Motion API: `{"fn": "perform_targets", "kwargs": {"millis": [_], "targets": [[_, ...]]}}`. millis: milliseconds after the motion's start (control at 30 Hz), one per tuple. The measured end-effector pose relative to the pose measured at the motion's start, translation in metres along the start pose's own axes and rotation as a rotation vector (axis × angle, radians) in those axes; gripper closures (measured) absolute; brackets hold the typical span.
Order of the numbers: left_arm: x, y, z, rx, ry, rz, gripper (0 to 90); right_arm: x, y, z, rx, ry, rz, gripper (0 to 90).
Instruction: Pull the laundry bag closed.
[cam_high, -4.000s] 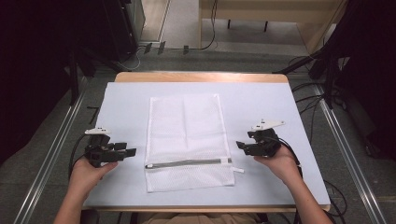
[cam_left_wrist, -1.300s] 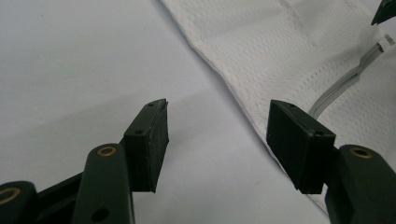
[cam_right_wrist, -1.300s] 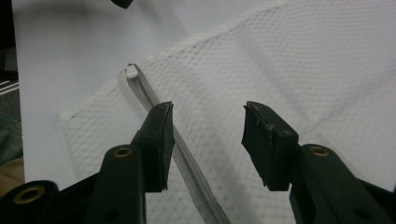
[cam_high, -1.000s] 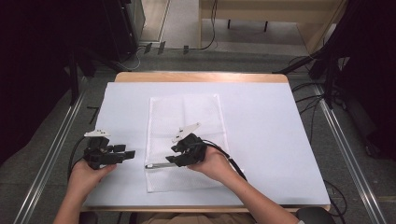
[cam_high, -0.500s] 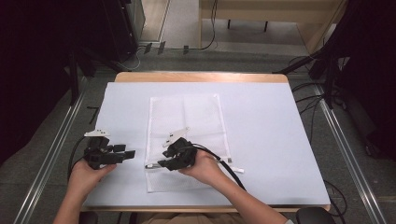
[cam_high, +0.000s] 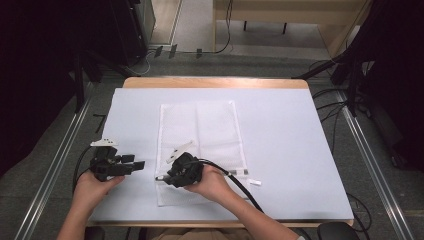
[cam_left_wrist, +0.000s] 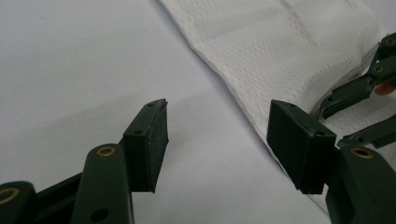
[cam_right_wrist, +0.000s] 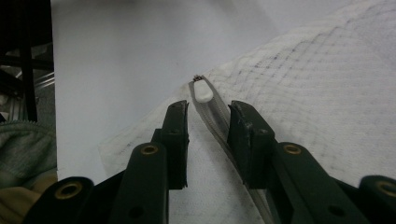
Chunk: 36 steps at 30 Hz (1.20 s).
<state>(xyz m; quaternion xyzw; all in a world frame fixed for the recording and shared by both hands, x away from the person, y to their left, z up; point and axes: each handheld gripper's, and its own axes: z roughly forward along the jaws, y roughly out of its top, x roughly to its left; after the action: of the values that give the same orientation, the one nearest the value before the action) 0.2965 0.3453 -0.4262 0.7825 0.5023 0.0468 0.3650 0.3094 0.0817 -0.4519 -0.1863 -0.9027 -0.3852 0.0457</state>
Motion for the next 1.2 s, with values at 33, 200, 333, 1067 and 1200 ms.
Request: {"fn": "perform_targets", "kwargs": {"millis": [33,200,333,1067,1200], "targets": [[0.0,0.0,0.0,0.0,0.0,0.0,39.1,0.001,0.0,0.001,-0.001,0.001,-0.003,69.1],[0.0,0.0,0.0,0.001,-0.003,0.004,39.1,0.002,0.001,0.008,0.008,0.01,-0.004,70.9],[0.0,0.0,0.0,0.007,-0.003,0.006,39.1,0.004,0.002,0.015,0.018,0.017,0.006,72.3],[-0.001,0.0,0.0,0.003,-0.006,0.008,39.2,0.002,0.015,0.031,0.029,0.032,0.052,80.5],[-0.001,0.0,0.0,0.003,-0.006,0.009,39.3,-0.001,0.017,0.032,0.033,0.026,0.061,85.2]]}}
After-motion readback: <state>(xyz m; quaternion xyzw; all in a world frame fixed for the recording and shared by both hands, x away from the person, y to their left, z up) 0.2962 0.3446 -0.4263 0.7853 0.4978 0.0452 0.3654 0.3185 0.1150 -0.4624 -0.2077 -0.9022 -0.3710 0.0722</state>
